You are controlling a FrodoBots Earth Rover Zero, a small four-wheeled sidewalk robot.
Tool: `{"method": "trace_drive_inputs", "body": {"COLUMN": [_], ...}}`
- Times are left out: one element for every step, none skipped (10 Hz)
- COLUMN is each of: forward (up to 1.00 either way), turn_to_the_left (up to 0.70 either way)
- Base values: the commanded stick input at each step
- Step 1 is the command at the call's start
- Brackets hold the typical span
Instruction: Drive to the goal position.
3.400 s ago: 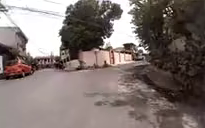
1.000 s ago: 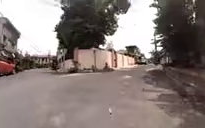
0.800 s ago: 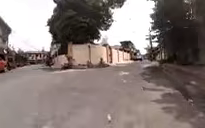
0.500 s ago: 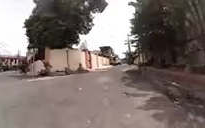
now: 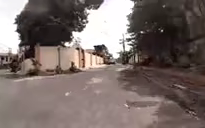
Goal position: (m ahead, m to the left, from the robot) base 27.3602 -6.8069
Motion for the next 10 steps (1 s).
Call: {"method": "trace_drive_inputs", "body": {"forward": [1.0, 1.0, 1.0, 1.0, 1.0, 1.0, 1.0, 1.0, 1.0, 1.0], "turn_to_the_left": [0.0, 0.0, 0.0, 0.0, 0.0, 0.0, 0.0, 0.0, 0.0, 0.0]}}
